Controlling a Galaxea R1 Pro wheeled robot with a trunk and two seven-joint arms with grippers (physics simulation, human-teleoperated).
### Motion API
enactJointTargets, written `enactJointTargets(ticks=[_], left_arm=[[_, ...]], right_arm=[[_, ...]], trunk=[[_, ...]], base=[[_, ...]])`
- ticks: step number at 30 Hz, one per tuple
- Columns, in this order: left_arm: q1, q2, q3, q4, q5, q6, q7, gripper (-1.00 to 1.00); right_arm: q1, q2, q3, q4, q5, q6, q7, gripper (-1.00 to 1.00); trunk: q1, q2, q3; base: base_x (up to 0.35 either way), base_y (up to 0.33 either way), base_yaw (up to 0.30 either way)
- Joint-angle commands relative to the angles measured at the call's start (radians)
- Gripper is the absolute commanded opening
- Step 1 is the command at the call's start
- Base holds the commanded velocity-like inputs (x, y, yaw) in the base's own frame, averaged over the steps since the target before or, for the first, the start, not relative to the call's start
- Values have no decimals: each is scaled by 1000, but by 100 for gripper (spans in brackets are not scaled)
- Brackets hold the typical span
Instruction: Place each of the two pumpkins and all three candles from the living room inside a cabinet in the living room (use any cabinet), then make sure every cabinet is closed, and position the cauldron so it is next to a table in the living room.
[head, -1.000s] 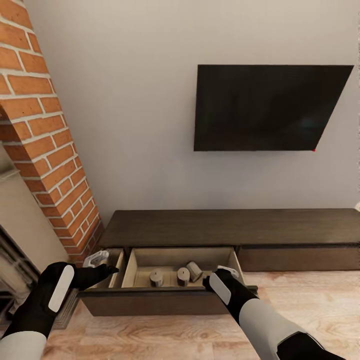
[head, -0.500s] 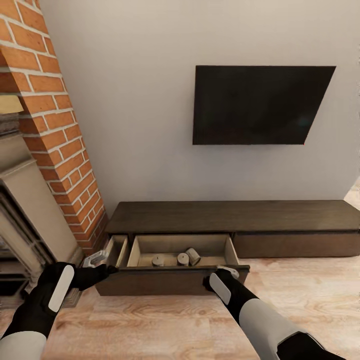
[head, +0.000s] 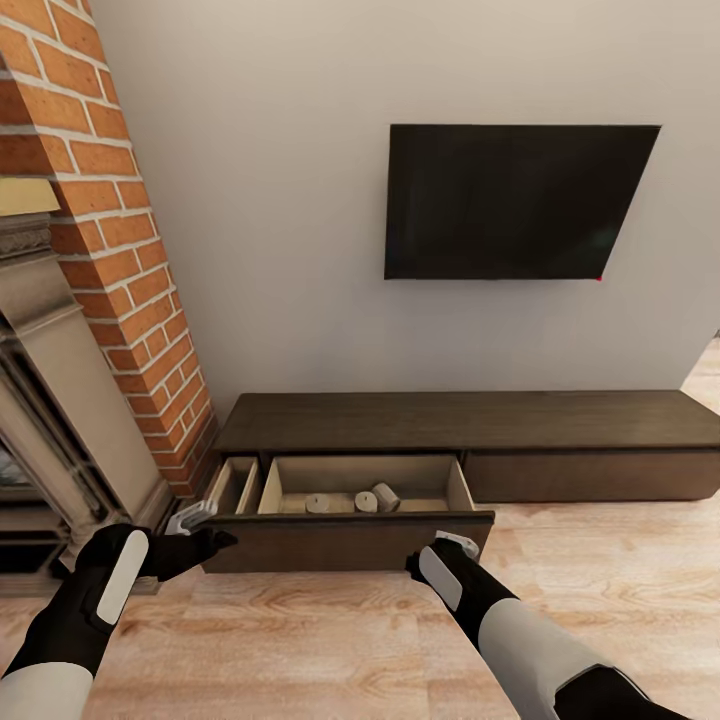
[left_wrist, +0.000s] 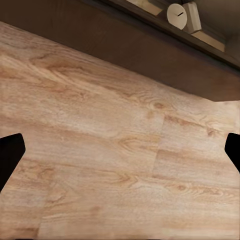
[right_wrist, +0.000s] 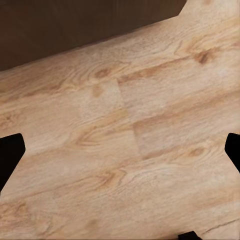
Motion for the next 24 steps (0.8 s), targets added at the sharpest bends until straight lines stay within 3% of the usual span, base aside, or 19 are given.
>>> enactJointTargets(ticks=[1, 10, 13, 20, 24], left_arm=[[0, 0, 0, 0, 0, -1, 0, 100], [0, -15, -12, 2, -8, -6, 9, 100], [0, -26, -28, 7, -13, -19, 13, 100], [0, -28, -170, 15, -13, -72, 22, 100], [0, -28, -195, 50, -11, -129, 47, 100]], right_arm=[[1, 0, 0, 0, 0, -4, 0, 100], [4, -2, 1, -1, 0, -30, 0, 100], [4, -3, 26, -1, 2, -55, 0, 100], [6, -3, 67, -1, 4, -61, 4, 100], [6, -4, 69, -1, 4, -66, 11, 100]], trunk=[[4, -7, -3], [38, -70, -31], [50, -91, -41], [77, -140, -63], [92, -168, -75]], base=[[-3, 0, 0], [0, 0, 0], [0, 0, 0], [0, 0, 0], [0, 0, 0]])
